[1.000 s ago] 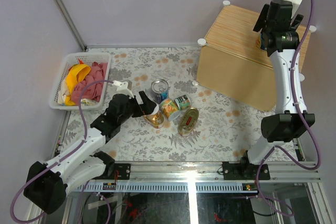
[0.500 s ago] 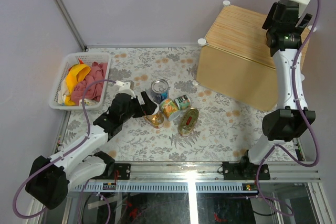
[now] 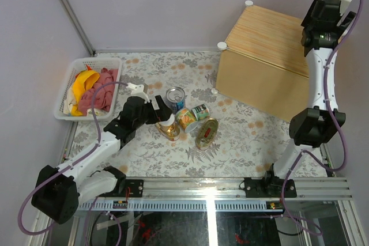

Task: Place and organize the canned foods onto the counter

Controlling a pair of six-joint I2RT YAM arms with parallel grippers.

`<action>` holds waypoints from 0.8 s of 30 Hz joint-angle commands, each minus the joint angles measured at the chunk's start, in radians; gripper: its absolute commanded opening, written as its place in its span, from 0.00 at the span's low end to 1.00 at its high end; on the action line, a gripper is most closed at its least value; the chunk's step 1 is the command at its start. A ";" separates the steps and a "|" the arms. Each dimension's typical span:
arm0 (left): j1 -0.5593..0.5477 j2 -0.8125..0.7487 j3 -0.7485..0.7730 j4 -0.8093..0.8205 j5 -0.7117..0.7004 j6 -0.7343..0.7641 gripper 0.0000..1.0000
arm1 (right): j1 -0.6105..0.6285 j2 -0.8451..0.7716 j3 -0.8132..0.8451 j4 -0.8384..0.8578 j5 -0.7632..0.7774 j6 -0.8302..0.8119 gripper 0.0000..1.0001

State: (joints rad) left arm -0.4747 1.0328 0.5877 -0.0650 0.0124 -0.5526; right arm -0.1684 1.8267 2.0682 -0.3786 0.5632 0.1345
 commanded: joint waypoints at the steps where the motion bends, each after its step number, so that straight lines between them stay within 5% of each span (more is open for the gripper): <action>1: 0.008 0.028 0.050 0.039 0.020 0.023 1.00 | -0.035 0.031 0.090 0.081 0.047 -0.022 0.11; 24: 0.017 0.080 0.084 0.053 0.026 0.036 1.00 | -0.091 0.134 0.197 0.082 0.045 -0.027 0.16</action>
State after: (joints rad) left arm -0.4683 1.1091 0.6415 -0.0589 0.0212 -0.5404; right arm -0.2386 1.9648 2.2280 -0.3531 0.5755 0.1085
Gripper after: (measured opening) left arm 0.996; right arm 0.910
